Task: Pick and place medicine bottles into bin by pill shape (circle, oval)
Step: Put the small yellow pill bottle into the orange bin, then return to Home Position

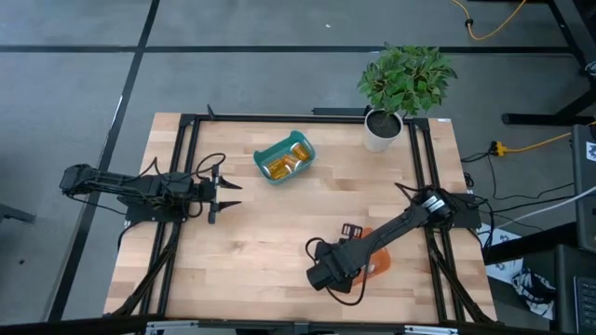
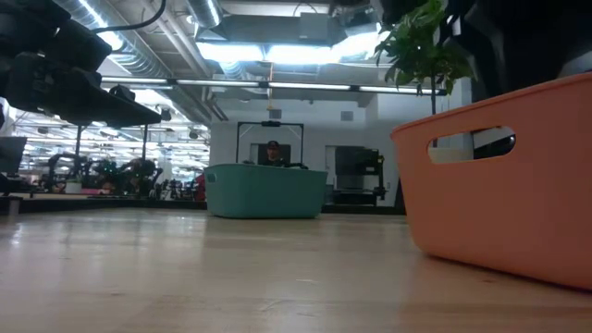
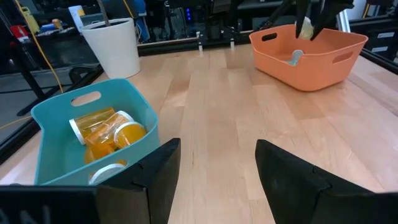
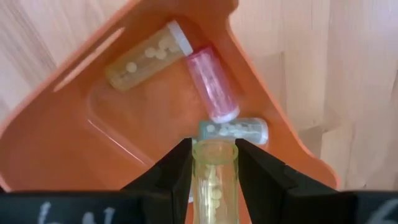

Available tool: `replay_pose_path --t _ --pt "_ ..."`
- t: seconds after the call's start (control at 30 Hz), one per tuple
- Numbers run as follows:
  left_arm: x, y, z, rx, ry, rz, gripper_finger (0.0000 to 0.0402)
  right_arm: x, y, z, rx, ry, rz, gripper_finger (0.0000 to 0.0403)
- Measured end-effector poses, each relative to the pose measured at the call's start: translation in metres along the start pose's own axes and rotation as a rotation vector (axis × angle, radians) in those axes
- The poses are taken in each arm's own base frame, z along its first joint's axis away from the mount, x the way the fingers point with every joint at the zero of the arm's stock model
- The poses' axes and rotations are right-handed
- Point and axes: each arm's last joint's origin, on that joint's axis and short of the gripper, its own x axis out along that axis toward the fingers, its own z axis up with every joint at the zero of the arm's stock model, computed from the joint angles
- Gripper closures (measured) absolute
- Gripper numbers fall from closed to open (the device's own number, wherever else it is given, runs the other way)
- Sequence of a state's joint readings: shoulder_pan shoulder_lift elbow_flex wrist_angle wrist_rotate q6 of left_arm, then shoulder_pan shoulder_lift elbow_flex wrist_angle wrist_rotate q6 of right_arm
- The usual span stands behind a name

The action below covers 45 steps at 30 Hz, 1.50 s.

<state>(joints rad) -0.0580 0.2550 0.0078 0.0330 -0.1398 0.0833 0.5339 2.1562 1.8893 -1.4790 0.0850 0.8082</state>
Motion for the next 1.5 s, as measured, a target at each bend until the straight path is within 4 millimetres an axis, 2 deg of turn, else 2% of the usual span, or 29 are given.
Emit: replay_pose_path --t 0.83,1.0,1.5 --pt "0.0 0.0 0.0 -0.001 0.0 0.0 0.02 0.0 0.002 0.004 -0.001 -0.047 0.009 0.0278" --pt "0.0 0.0 0.0 -0.002 0.0 0.0 0.02 0.0 0.002 0.006 -0.1 -0.084 -0.006 0.0277" --pt "0.0 0.0 0.0 -0.012 -0.001 0.0 0.02 -0.001 0.008 0.011 -0.094 -0.151 0.042 0.0264"
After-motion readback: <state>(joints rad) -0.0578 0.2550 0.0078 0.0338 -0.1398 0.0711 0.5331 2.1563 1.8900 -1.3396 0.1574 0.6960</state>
